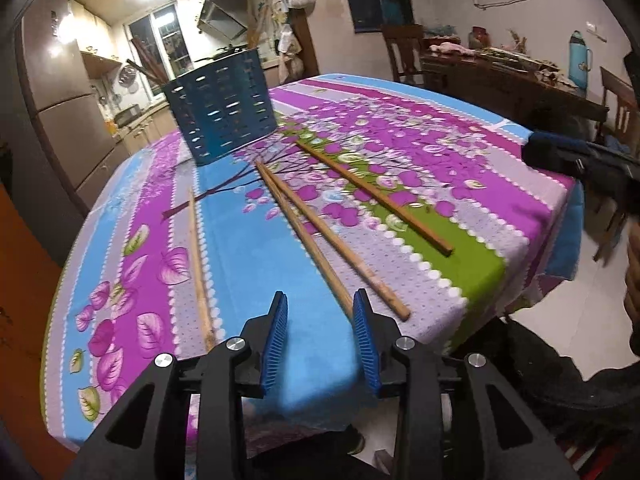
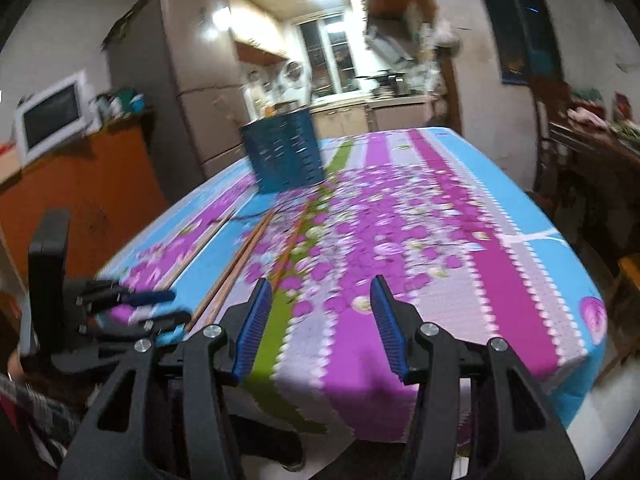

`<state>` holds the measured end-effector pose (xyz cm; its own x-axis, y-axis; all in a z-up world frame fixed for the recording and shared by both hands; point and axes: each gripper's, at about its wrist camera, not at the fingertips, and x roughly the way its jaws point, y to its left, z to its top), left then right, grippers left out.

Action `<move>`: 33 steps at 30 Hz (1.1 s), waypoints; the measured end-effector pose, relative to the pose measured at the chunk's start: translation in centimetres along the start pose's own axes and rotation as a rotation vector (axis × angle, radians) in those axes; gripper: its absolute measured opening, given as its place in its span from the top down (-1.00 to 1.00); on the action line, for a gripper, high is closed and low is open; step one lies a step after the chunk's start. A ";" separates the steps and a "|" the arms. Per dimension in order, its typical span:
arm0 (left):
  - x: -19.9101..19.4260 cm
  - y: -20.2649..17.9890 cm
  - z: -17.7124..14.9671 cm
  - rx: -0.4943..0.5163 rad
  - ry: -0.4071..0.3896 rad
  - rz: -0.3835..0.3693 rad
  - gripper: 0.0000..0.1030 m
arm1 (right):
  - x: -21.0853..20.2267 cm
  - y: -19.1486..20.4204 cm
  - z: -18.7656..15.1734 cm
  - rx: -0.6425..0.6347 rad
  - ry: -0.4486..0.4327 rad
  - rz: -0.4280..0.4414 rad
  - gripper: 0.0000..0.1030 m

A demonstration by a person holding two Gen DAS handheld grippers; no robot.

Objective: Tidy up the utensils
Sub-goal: 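Open both tools and move them back over the remaining chopsticks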

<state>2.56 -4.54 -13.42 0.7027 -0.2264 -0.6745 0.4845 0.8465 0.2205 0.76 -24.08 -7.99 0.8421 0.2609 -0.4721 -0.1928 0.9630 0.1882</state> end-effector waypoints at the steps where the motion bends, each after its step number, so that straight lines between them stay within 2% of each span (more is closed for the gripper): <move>1: 0.0 0.1 0.0 -0.005 -0.001 0.005 0.29 | 0.5 0.7 -0.3 -0.031 0.014 0.012 0.05; 2: 0.0 0.3 0.0 -0.010 0.000 0.010 0.29 | 0.8 1.3 -0.6 -0.052 0.021 0.020 0.09; 6: 0.3 0.6 -0.3 -0.022 0.008 0.051 0.29 | 2.5 3.1 -1.8 -0.113 0.052 0.007 0.57; 8: 0.5 0.8 -0.6 -0.041 0.009 0.046 0.29 | 3.4 3.9 -2.3 -0.133 0.072 0.000 0.65; 13: 0.1 1.1 -1.1 -0.080 -0.019 0.021 0.29 | 4.6 4.8 -2.9 -0.150 0.093 0.001 0.66; 21: -2.0 1.9 -1.4 -0.146 -0.119 0.011 0.29 | 5.0 5.0 -3.1 -0.136 0.100 -0.004 0.66; 26: -3.5 2.9 -2.1 -0.132 -0.159 0.101 0.29 | 5.5 5.2 -3.1 -0.141 0.103 -0.010 0.66; 29: -3.3 4.0 -3.2 -0.137 -0.126 0.149 0.29 | 5.6 5.3 -3.1 -0.138 0.098 -0.018 0.66; 33: -2.5 4.9 -4.5 -0.142 -0.087 0.175 0.29 | 5.5 5.3 -3.2 -0.125 0.091 -0.027 0.66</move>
<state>0.85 2.38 -13.86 0.8145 -0.1059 -0.5704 0.2780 0.9342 0.2235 2.77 -17.28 -12.35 0.7997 0.2344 -0.5528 -0.2367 0.9692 0.0684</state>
